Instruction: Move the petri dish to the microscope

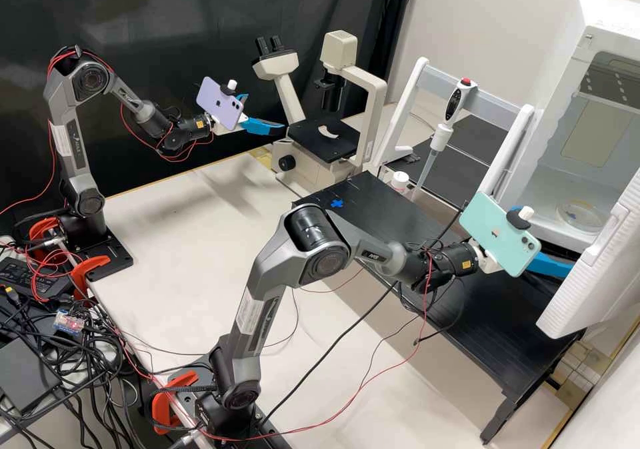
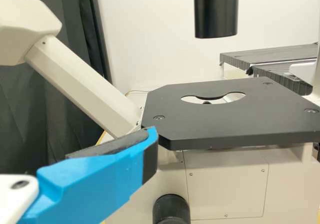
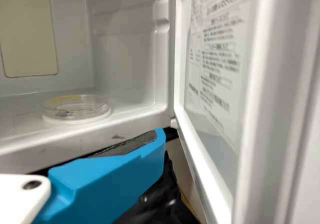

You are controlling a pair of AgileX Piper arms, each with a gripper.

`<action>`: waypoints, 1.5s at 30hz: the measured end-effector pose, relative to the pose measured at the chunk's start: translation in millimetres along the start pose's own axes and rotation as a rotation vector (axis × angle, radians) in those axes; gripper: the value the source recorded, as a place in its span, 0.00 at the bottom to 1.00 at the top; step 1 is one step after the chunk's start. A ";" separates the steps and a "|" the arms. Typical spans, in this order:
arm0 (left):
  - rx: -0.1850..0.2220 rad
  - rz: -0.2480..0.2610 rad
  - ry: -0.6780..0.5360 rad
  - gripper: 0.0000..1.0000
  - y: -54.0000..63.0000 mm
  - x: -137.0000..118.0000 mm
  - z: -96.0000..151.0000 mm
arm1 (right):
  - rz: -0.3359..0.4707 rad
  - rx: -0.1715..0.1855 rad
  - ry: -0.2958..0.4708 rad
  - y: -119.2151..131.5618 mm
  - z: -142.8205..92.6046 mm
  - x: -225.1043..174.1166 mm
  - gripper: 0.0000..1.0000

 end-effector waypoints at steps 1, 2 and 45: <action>0.000 0.000 0.000 1.00 0.0 0.0 0.0 | -0.001 0.000 0.000 0.2 -0.4 2.6 1.00; 0.000 0.000 0.000 1.00 0.0 0.0 0.0 | -0.008 0.001 -0.006 -0.7 0.0 7.9 1.00; 0.000 0.000 0.000 1.00 0.0 0.0 0.0 | -0.210 0.045 0.039 -38.0 -3.6 112.9 1.00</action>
